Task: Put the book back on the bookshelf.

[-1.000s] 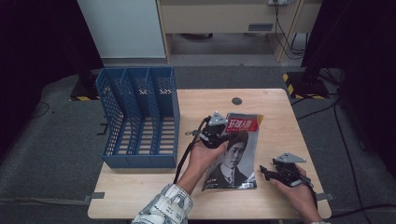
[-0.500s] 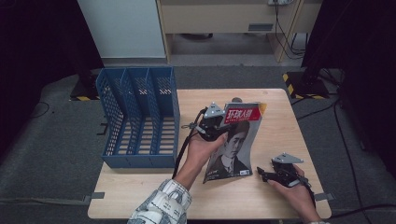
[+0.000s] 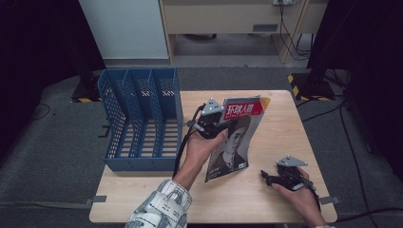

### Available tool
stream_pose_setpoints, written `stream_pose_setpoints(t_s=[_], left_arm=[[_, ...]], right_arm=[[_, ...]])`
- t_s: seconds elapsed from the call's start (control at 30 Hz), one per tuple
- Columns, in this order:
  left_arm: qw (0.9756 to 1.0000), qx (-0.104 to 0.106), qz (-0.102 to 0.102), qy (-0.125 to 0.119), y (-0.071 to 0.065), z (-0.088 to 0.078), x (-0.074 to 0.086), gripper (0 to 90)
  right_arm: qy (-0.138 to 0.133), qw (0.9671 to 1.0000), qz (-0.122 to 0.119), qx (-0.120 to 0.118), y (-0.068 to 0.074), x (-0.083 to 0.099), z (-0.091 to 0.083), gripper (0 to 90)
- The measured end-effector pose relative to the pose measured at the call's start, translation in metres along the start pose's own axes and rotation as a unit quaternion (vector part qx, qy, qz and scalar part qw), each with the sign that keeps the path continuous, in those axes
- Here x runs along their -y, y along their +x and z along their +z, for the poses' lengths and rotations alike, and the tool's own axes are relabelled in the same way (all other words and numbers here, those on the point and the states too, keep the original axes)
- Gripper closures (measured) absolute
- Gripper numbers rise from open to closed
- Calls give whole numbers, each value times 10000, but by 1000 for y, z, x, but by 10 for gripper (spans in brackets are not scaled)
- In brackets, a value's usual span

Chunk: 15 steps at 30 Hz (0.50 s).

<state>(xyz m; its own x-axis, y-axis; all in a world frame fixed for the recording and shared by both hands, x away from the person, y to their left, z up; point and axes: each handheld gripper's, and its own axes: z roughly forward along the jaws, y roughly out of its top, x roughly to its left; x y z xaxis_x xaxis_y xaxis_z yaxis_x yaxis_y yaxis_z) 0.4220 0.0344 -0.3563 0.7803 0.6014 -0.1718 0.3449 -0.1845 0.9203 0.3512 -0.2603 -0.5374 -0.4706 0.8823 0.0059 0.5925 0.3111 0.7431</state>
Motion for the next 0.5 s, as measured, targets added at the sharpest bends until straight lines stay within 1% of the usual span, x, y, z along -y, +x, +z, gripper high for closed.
stream_pose_setpoints(t_s=[0.2, 0.37, 0.5], left_arm=[[9999, -90, 54, -133, 2, -13, -11, 866], [9997, -102, 55, -198, 5, -18, -15, 866], [9996, -174, 62, -231, 8, -24, -18, 866]], right_arm=[[5, 10000, 6, 4, 0, 0, 0, 239], [1, 10000, -6, 0, 0, 0, 0, 239], [-1, 10000, -4, 5, 0, 0, 0, 239]])
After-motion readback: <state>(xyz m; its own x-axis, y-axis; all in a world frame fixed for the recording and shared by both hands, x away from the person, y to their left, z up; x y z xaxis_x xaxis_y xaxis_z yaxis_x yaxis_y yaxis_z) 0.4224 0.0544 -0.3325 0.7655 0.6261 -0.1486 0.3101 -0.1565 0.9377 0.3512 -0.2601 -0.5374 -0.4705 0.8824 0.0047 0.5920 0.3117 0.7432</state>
